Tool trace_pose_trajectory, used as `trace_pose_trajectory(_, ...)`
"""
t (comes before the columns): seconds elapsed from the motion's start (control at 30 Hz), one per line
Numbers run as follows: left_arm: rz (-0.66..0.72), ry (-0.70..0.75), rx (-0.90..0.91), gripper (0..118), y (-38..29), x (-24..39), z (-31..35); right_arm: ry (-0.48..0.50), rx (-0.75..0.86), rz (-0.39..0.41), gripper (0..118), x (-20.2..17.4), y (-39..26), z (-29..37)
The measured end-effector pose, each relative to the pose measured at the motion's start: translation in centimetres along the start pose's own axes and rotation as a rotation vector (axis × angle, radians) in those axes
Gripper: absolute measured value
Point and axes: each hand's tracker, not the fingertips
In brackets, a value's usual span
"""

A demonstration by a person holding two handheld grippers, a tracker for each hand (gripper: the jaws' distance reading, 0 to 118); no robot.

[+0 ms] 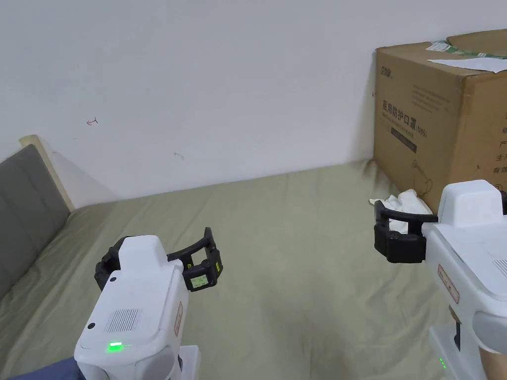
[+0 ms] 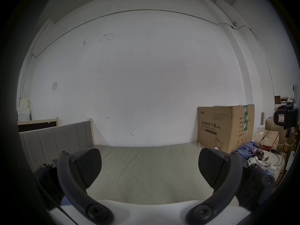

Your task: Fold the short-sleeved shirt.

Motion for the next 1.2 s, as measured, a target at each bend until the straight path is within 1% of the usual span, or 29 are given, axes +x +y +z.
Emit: trace_pose_trajectory(1.2, 0.003, 0.014, 0.017, 118, 0.28, -0.23, 0.29, -0.004, 0.016, 0.017, 118, 0.17, -0.05, 0.03)
